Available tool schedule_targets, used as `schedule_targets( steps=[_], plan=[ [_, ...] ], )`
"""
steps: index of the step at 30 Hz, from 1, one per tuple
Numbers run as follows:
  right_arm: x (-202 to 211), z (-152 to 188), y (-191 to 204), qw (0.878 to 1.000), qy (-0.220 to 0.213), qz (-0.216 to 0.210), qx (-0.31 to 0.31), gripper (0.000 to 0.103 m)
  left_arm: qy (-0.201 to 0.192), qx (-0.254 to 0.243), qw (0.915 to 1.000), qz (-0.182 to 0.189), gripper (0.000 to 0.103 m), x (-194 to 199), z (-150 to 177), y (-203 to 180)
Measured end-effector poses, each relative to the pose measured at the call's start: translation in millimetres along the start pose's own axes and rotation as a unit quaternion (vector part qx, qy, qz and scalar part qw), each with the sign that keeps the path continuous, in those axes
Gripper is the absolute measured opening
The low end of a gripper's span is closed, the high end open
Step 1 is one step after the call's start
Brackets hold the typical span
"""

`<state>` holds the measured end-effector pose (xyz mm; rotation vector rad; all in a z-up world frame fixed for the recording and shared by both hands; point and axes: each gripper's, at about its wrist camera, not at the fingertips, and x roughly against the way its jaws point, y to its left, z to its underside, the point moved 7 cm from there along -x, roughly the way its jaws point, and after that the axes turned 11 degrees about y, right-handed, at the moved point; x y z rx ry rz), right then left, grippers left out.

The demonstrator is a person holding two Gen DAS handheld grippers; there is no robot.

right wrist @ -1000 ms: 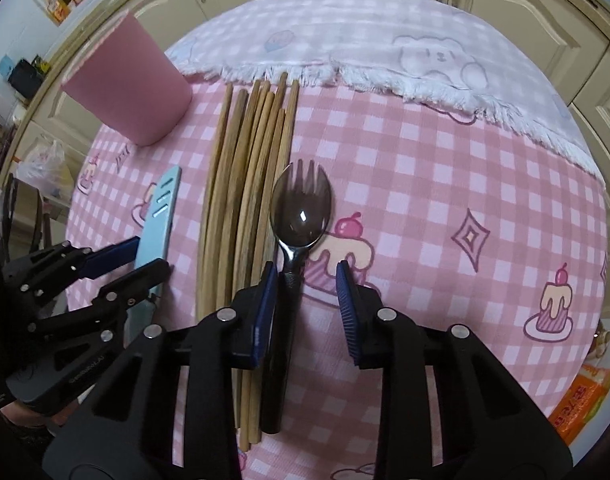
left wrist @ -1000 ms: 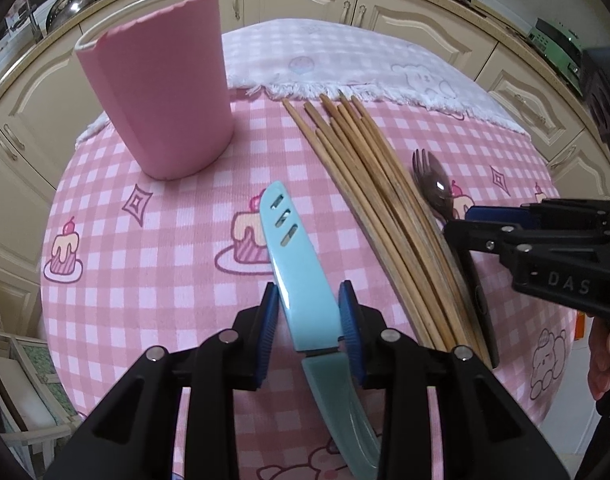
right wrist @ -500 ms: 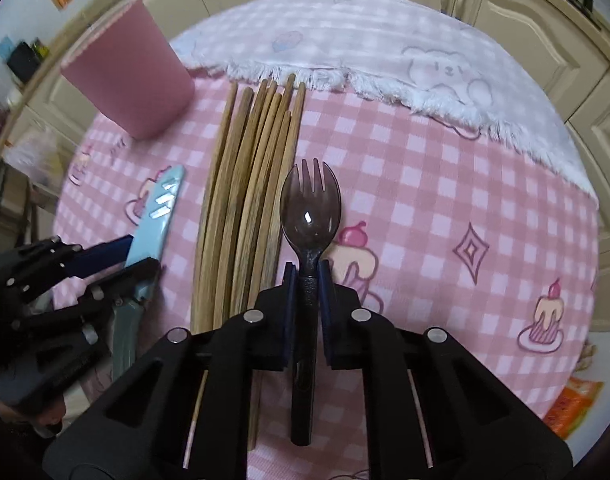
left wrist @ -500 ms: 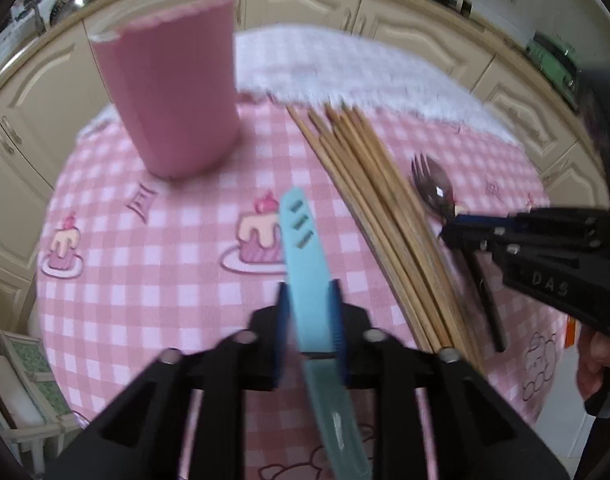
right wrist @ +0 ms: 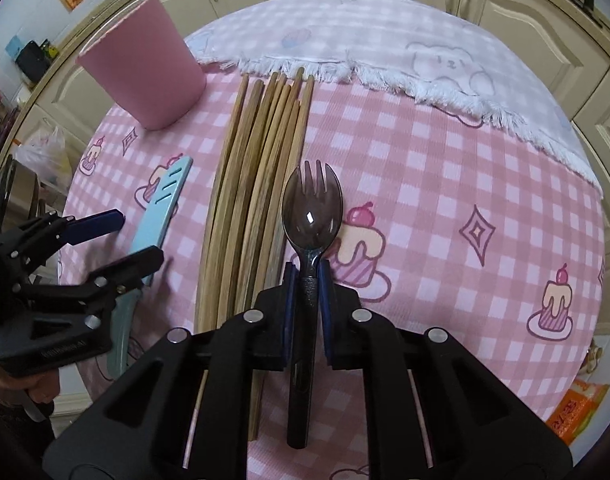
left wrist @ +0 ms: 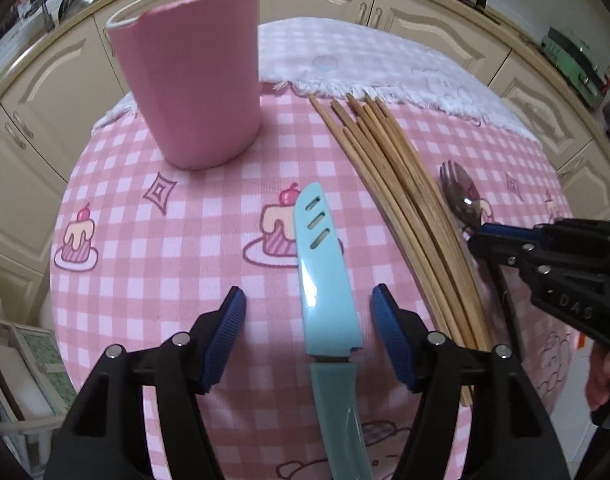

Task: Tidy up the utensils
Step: 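Grasp the dark spoon by its handle with the right tool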

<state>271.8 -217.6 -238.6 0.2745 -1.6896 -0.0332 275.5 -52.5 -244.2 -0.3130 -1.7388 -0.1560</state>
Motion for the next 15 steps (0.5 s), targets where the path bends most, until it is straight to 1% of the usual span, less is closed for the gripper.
schedule_targets(
  steps=[1,2,3,4,5,6,8,10,11,12,13,15],
  plan=[
    [0.3,-1.1,0.0,1.000,0.001,0.005,0.000,0.015,0.001,-0.002,1.0000,-0.004,0.064,-1.4,-2.1,-1.4],
    [0.4,-2.0,0.2,1.000,0.000,0.009,-0.001,0.025,0.003,-0.005,0.9999,-0.009,0.063,-2.4,-4.0,-2.5],
    [1.1,-4.6,-1.2,1.000,0.000,0.015,-0.005,0.038,0.004,-0.008,0.9999,-0.012,0.060,-2.6,-5.3,-3.1],
    [1.2,-7.3,-3.3,1.000,0.000,0.023,-0.008,0.046,0.004,-0.010,0.9996,-0.026,0.050,-2.9,-6.6,-2.2],
    [1.9,-9.8,-4.7,1.000,-0.002,0.025,-0.011,0.056,0.006,-0.015,0.9994,-0.031,0.044,-2.7,-7.3,-2.5],
    [1.8,-13.1,-5.2,1.000,-0.001,0.022,-0.012,0.056,0.008,-0.019,0.9993,-0.030,0.042,-2.8,-7.8,-3.1],
    [-2.2,-18.6,-6.1,1.000,0.007,0.016,-0.016,0.056,0.011,-0.030,0.9990,-0.032,0.031,-2.4,-8.5,-4.9],
    [-6.2,-24.5,-5.5,1.000,0.009,0.026,-0.011,0.053,0.013,-0.039,0.9986,-0.033,0.030,-2.3,-8.0,-5.7],
    [-6.3,-27.1,-4.2,1.000,0.009,0.029,-0.008,0.050,0.012,-0.042,0.9985,-0.034,0.030,-2.5,-7.8,-6.3],
    [-5.0,-29.5,-3.0,1.000,0.010,0.022,-0.009,0.038,0.012,-0.045,0.9984,-0.033,0.030,-2.8,-8.4,-6.7],
    [-3.8,-29.8,-2.3,1.000,0.011,0.010,-0.013,0.033,0.013,-0.046,0.9984,-0.031,0.029,-3.0,-9.1,-7.4],
    [0.6,-29.2,-6.0,1.000,0.003,-0.004,-0.024,0.032,0.015,-0.041,0.9988,-0.019,0.029,-2.9,-10.9,-6.0]
  ],
)
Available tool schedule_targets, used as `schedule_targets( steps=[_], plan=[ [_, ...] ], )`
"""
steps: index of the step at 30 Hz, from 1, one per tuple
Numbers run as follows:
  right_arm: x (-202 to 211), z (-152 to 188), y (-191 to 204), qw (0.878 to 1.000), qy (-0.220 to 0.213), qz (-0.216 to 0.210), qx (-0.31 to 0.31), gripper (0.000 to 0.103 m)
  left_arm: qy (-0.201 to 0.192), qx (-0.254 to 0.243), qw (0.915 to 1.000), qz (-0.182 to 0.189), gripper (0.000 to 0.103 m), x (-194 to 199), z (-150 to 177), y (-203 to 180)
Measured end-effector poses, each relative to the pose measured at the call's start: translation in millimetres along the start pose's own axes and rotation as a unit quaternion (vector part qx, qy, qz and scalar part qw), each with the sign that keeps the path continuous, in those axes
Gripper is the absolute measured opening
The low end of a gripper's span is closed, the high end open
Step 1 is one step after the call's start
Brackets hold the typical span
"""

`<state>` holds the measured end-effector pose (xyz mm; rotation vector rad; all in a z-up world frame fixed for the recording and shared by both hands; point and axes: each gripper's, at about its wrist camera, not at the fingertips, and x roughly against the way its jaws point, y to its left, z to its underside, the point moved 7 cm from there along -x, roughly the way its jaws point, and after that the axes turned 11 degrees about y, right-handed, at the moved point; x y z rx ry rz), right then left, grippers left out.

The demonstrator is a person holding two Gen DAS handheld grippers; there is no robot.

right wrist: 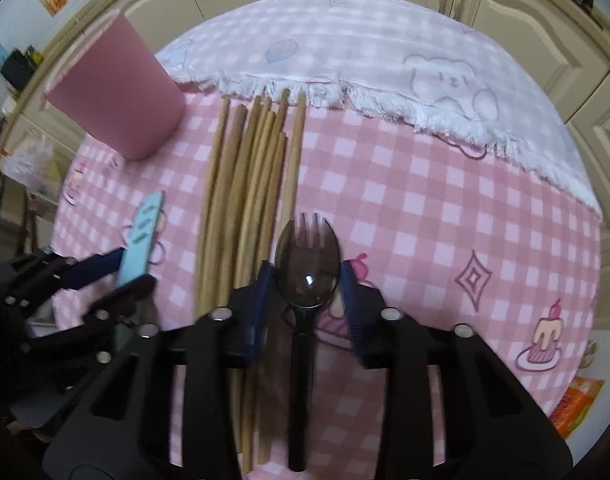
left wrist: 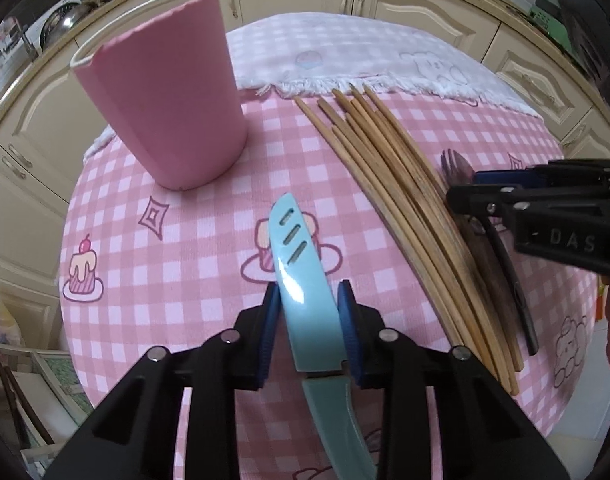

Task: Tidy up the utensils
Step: 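Grasp the dark spoon by its handle with the right tool, then lift the knife with the left tool while the right tool lifts the spoon over the pink cup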

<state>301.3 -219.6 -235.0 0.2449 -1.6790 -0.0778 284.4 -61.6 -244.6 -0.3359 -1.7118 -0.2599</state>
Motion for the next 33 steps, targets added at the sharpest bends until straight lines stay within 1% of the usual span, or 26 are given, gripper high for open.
schedule_targets(
  steps=[2,5,7,9,11,12,14,15,17,20,21,24,31,33],
  plan=[
    [1.1,1.8,-5.1,1.000,0.001,-0.007,-0.009,0.032,0.002,0.003,1.0000,0.006,0.029,0.2,3.0,3.5],
    [-2.8,4.1,-7.0,1.000,0.006,0.005,0.000,0.033,0.003,-0.001,1.0000,-0.002,0.030,1.5,7.0,4.4],
    [-2.5,3.0,-6.1,1.000,0.009,0.018,0.005,0.033,0.003,-0.002,1.0000,-0.007,0.031,1.0,6.7,1.7],
    [-5.1,0.2,1.3,0.999,0.009,0.043,0.018,0.032,0.002,-0.006,0.9999,-0.011,0.031,0.1,5.5,0.2],
    [-6.2,0.0,6.0,0.998,0.006,0.060,0.032,0.032,-0.006,-0.010,0.9999,-0.011,0.029,-0.3,3.7,-1.4],
    [-6.0,0.5,6.5,0.998,0.002,0.060,0.035,0.032,-0.008,-0.009,0.9999,-0.009,0.028,-0.1,4.0,-1.3],
    [-3.1,3.0,3.9,0.999,-0.006,0.042,0.028,0.031,-0.010,-0.005,0.9999,0.002,0.026,1.2,6.7,1.1],
    [1.2,5.9,1.1,0.999,-0.018,0.028,0.024,0.031,-0.012,-0.001,0.9999,0.008,0.026,2.0,8.6,3.5],
    [6.1,10.5,-1.6,0.999,-0.032,0.014,0.019,0.031,-0.019,0.005,0.9995,0.024,0.025,4.7,12.8,6.1],
    [18.1,16.0,-7.3,0.998,-0.058,-0.005,0.011,0.031,-0.032,0.011,0.9987,0.038,0.025,8.9,17.9,9.1],
    [24.1,17.6,-9.3,0.997,-0.072,-0.015,0.008,0.031,-0.041,0.014,0.9980,0.045,0.025,11.8,19.0,9.8],
    [35.5,20.4,-11.3,0.995,-0.098,-0.035,-0.001,0.031,-0.070,0.023,0.9956,0.059,0.025,23.0,21.9,13.0],
    [57.1,22.1,-2.2,0.989,-0.141,-0.053,0.006,0.031,-0.127,0.032,0.9891,0.066,0.024,49.4,24.7,18.5],
    [60.5,20.8,0.0,0.987,-0.151,-0.055,0.009,0.031,-0.149,0.034,0.9861,0.066,0.024,58.5,24.4,19.4]
  ],
)
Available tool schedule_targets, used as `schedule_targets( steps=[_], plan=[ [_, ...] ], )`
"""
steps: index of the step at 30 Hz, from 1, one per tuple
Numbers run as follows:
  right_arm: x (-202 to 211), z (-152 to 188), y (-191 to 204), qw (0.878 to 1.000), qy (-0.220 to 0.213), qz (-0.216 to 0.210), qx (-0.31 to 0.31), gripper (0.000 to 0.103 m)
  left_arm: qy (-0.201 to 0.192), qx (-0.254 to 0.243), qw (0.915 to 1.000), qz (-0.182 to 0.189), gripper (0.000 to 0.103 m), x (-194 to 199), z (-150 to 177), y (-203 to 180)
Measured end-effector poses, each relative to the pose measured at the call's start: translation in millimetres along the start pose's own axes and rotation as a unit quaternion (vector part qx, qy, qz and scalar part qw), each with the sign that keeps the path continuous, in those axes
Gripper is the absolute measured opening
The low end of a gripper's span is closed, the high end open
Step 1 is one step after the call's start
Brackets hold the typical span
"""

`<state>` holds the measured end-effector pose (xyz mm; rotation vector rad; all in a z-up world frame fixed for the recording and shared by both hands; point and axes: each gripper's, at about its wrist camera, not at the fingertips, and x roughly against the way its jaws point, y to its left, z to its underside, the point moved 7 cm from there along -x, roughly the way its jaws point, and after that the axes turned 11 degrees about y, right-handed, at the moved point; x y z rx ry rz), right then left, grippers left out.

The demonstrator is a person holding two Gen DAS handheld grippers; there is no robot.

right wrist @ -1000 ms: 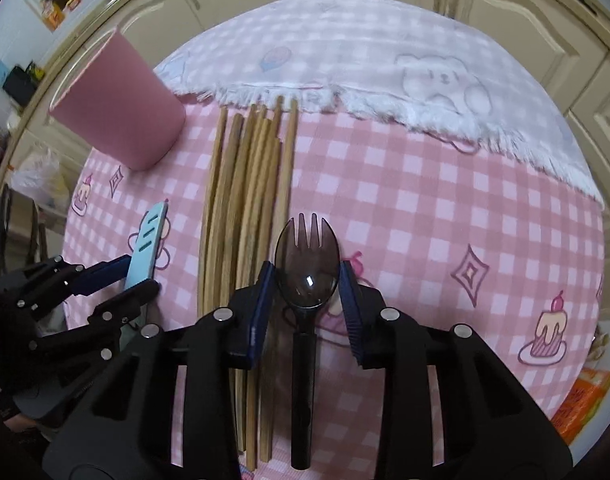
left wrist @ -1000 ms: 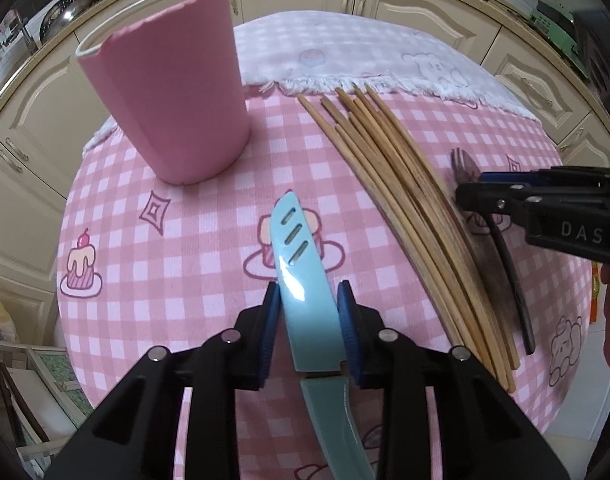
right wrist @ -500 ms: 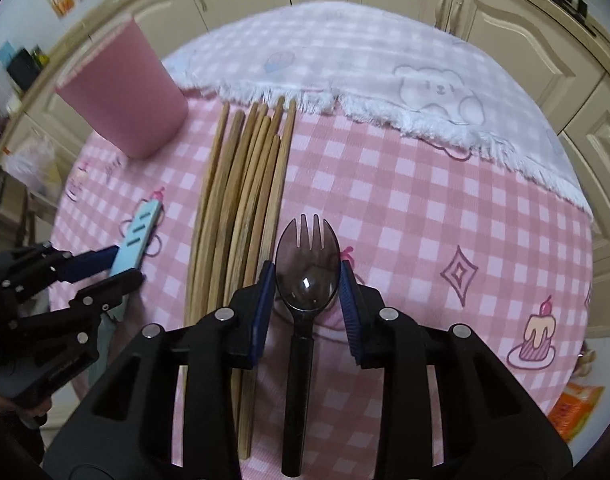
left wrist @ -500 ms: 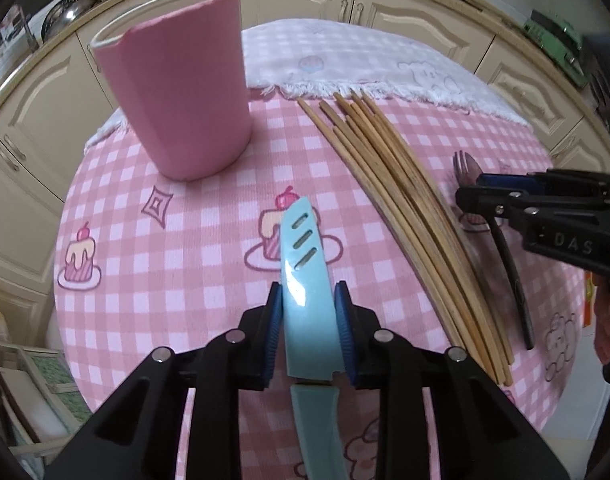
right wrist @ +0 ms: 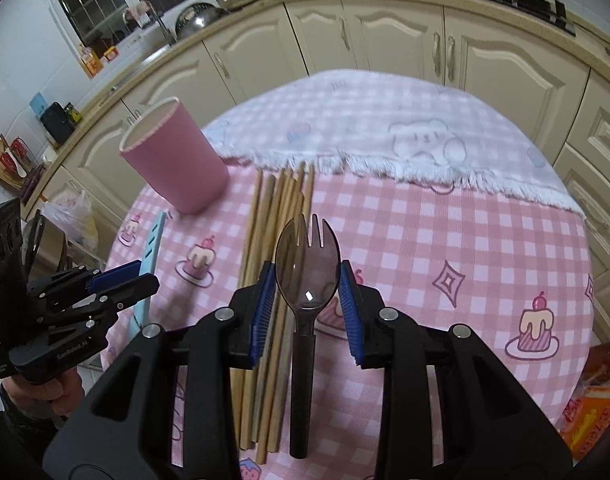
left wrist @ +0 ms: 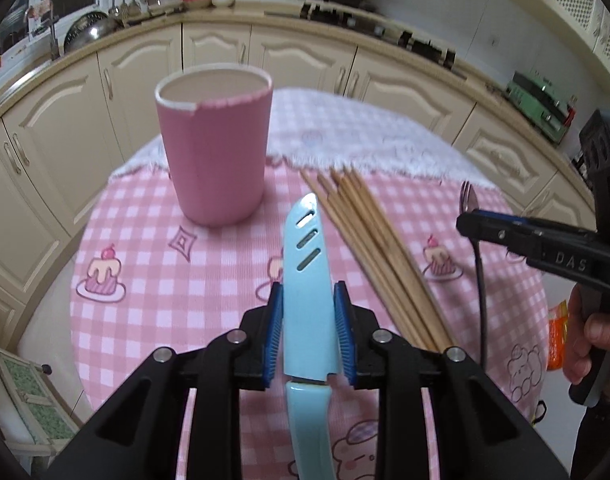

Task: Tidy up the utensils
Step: 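Lift the knife with the left tool while the right tool lifts the spoon over the pink cup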

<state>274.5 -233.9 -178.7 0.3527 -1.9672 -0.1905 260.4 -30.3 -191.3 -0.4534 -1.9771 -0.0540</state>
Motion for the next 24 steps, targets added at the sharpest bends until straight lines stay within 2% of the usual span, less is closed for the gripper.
schedule_targets(
  steps=[7,13,20,24],
  plan=[
    [15.8,-4.8,10.8,1.000,-0.026,-0.006,0.013,0.031,-0.074,-0.006,0.9972,-0.003,0.024,29.5,-16.9,-5.0],
    [34.6,-18.3,22.5,0.998,-0.059,-0.014,0.025,0.031,-0.138,-0.002,0.9903,-0.013,0.024,64.5,-33.8,-4.1],
    [58.9,-47.1,48.8,0.993,-0.105,-0.036,0.044,0.031,-0.193,-0.007,0.9810,-0.019,0.024,104.9,-57.3,-0.5],
    [77.8,-76.0,72.7,0.987,-0.140,-0.055,0.062,0.031,-0.221,-0.004,0.9752,-0.015,0.024,130.9,-72.2,6.0]
  ],
)
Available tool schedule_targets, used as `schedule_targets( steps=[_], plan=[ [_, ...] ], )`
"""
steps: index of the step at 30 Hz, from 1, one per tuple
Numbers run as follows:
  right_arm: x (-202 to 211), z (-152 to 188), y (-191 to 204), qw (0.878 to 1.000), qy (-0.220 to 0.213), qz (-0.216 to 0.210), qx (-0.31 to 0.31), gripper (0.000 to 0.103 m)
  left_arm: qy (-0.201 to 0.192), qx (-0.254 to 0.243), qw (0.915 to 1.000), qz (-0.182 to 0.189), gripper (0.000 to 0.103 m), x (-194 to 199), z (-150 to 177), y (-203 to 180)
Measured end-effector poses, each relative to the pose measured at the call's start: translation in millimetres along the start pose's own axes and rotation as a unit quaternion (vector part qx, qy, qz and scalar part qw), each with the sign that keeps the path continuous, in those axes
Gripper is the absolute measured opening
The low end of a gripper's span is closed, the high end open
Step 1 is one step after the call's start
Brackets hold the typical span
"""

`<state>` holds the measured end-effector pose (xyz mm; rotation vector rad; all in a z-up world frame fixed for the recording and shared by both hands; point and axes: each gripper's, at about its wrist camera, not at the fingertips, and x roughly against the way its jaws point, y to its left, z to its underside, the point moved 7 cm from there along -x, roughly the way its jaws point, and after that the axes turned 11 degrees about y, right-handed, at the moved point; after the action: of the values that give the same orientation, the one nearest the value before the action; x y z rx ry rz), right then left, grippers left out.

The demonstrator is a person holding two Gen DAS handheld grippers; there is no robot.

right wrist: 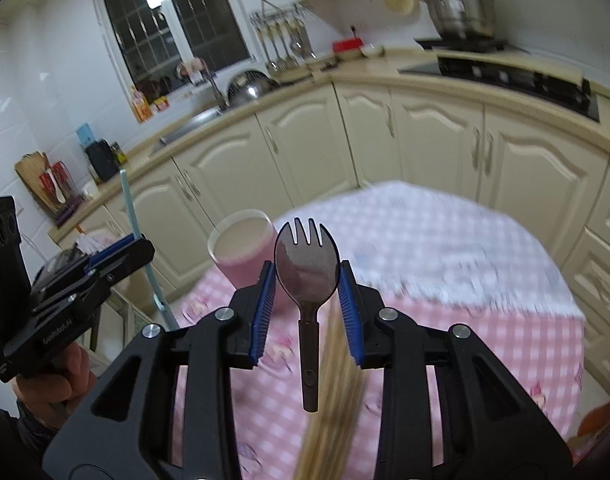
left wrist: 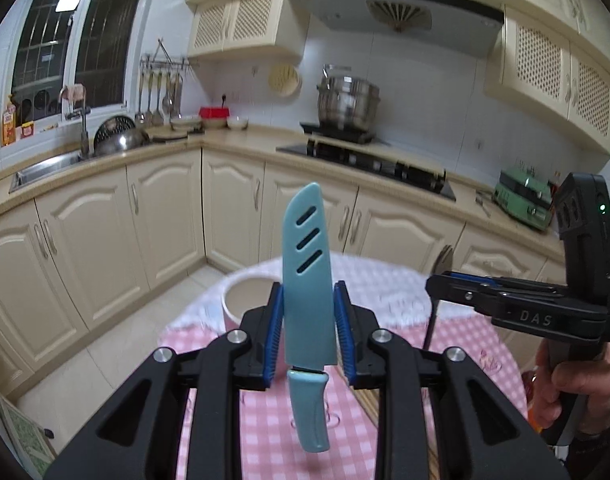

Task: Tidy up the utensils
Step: 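Lift the knife with the left tool while the right tool lifts the spoon over the pink cup, then drop the knife and spoon into the pink cup, opening both tools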

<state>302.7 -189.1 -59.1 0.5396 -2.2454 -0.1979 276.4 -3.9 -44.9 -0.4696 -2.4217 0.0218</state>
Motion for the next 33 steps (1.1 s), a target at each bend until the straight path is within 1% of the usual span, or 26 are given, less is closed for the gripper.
schedule_targets(
  steps=[3,7,10,13,15,17,21,24,26,27,28,29,30,31,32,33],
  plan=[
    [1.7,-30.8,18.2,0.999,-0.026,-0.014,0.017,0.031,-0.030,0.000,0.9995,-0.010,0.024,10.0,-26.4,8.7],
    [-4.5,-70.0,38.7,0.998,-0.052,-0.031,0.034,0.031,-0.067,0.002,0.9976,-0.019,0.024,13.6,-64.7,20.2],
    [-16.1,-92.5,46.8,0.997,-0.063,-0.037,0.039,0.031,-0.085,0.003,0.9961,-0.025,0.024,10.4,-81.9,26.6],
    [-32.4,-103.5,48.4,0.997,-0.062,-0.037,0.042,0.031,-0.088,0.005,0.9956,-0.033,0.024,-8.5,-95.0,34.1],
    [-43.2,-105.4,47.9,0.997,-0.059,-0.037,0.041,0.031,-0.086,0.004,0.9956,-0.037,0.024,-21.2,-95.8,36.2],
    [-54.5,-105.2,45.1,0.997,-0.055,-0.037,0.038,0.031,-0.076,0.006,0.9964,-0.038,0.024,-37.6,-93.0,40.2],
    [-77.9,-98.7,38.8,0.998,-0.041,-0.043,0.030,0.031,-0.050,0.015,0.9978,-0.041,0.024,-66.9,-77.7,47.2],
    [-92.5,-92.8,35.6,0.998,-0.025,-0.043,0.028,0.032,-0.036,0.022,0.9983,-0.039,0.025,-79.9,-66.2,52.7],
    [-98.3,-88.1,30.9,0.999,-0.013,-0.049,0.016,0.033,-0.031,0.025,0.9985,-0.038,0.025,-82.6,-60.9,55.3],
    [-99.6,-86.4,28.6,0.999,-0.008,-0.051,0.011,0.044,-0.033,0.027,0.9984,-0.036,0.026,-81.9,-60.0,57.0],
    [-99.2,-85.0,25.0,0.999,-0.009,-0.047,0.003,0.051,-0.034,0.030,0.9983,-0.036,0.032,-80.0,-58.7,58.6],
    [-98.2,-83.9,20.4,0.999,-0.012,-0.044,-0.004,0.060,-0.036,0.034,0.9980,-0.038,0.045,-76.9,-57.4,61.0],
    [-96.4,-82.3,15.4,0.999,-0.013,-0.046,-0.012,0.068,-0.038,0.036,0.9980,-0.036,0.054,-74.8,-57.8,61.9],
    [-94.2,-80.8,11.2,0.999,-0.014,-0.046,-0.019,0.072,-0.043,0.038,0.9978,-0.034,0.068,-71.1,-57.4,62.0],
    [-92.0,-79.9,8.5,0.999,-0.015,-0.043,-0.022,0.075,-0.052,0.038,0.9974,-0.034,0.070,-65.9,-56.8,61.7],
    [-88.2,-77.9,5.2,0.999,-0.017,-0.041,-0.024,0.076,-0.054,0.035,0.9972,-0.038,0.071,-63.0,-56.4,61.0]
  ],
)
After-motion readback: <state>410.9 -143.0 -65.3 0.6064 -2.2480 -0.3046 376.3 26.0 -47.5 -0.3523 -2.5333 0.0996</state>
